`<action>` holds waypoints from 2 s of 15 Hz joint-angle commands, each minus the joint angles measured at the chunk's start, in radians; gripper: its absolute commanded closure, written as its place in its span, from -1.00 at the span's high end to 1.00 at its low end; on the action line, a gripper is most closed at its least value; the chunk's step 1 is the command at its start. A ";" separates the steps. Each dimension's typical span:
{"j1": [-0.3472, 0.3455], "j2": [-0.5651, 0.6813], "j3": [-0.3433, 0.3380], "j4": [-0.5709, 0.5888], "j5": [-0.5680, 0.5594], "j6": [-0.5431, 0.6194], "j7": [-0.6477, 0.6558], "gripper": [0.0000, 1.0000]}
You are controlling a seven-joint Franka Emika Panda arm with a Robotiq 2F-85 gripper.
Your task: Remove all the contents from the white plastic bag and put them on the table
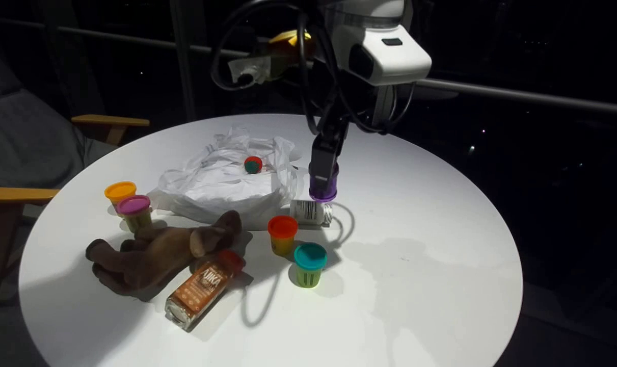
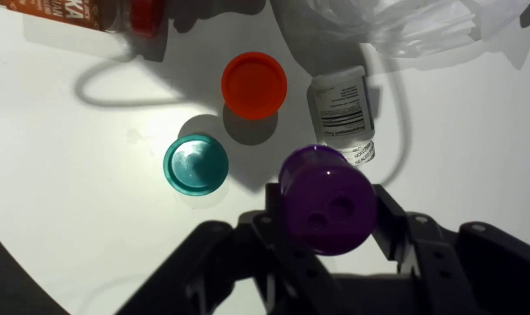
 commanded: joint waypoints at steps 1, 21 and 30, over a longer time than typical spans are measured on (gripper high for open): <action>0.023 0.123 -0.037 0.139 -0.078 -0.071 0.070 -0.50; 0.019 0.246 -0.058 0.210 0.017 -0.042 0.040 0.79; 0.162 0.021 0.045 0.217 -0.159 -0.256 0.005 1.00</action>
